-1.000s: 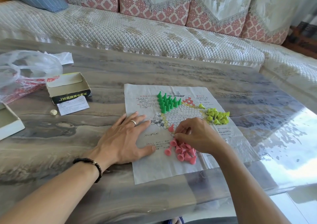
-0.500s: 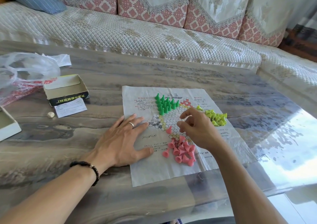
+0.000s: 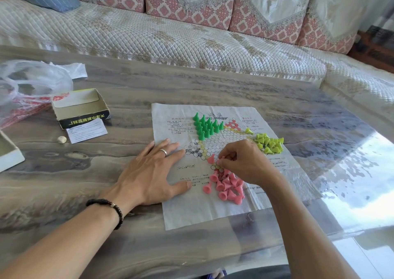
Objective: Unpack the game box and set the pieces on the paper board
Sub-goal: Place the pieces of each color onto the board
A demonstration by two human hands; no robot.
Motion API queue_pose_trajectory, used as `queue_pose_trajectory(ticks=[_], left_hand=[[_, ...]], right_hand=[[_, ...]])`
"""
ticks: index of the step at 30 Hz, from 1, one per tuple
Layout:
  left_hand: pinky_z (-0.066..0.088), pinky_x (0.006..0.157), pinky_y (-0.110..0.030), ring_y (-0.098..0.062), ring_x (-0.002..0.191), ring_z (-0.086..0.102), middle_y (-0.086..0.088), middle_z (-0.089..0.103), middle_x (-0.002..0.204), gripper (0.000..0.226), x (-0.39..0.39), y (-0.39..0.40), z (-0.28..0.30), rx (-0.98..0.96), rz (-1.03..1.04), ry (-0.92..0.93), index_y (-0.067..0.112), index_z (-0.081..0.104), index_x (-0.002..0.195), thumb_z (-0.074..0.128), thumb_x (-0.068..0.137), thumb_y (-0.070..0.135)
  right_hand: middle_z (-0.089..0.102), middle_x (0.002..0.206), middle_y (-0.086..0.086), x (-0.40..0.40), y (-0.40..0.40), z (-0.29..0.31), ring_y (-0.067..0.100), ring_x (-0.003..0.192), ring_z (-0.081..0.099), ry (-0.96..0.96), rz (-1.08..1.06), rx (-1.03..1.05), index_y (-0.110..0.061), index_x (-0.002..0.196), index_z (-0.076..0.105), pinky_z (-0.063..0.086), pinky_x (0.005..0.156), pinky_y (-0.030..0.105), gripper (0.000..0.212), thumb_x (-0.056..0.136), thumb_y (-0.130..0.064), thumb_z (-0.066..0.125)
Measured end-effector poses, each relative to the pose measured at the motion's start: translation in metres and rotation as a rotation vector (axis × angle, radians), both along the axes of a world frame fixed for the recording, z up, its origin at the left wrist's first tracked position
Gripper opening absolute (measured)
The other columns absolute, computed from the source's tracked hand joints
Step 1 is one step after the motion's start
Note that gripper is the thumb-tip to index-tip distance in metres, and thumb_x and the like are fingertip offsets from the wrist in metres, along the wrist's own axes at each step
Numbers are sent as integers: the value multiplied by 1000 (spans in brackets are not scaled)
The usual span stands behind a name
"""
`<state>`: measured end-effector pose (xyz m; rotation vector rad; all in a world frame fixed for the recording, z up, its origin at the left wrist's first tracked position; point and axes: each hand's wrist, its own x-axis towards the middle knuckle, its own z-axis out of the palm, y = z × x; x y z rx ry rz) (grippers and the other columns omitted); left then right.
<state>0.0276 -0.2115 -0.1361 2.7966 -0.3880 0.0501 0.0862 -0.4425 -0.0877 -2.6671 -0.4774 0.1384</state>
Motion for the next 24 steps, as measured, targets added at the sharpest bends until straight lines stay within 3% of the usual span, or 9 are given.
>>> queue_pose_trajectory(ticks=[6,15,21,24], left_hand=[[-5,119,-29,-3,146,-4,12,12,160,101,-1,0,0,-6,0,-5,31,24,151,23,65,85],[-4,119,-29,-3,146,-3,12,13,160,101,0,0,-1,-9,0,-7,31,24,151,23,65,85],[-4,119,-30,-3,146,-2,12,13,160,100,0,0,-1,-9,2,-5,31,24,151,25,66,85],[-3,119,-29,-3,146,-2,12,13,160,100,0,0,-1,-3,0,-11,30,25,151,24,66,85]], right_hand=[[65,72,-9,0,3,-1,-1,63,59,0,12,-3,-14,91,73,41,50,7,9,85,-13,66],[67,78,-8,-1,1,-2,5,68,62,-5,-5,33,-18,97,70,45,56,13,13,85,-21,66],[66,68,-10,-6,-14,6,-1,60,56,15,-47,34,-20,77,68,40,52,11,8,83,-25,68],[67,66,-7,-9,-17,4,5,60,62,71,-43,14,-20,74,68,51,57,23,11,81,-28,70]])
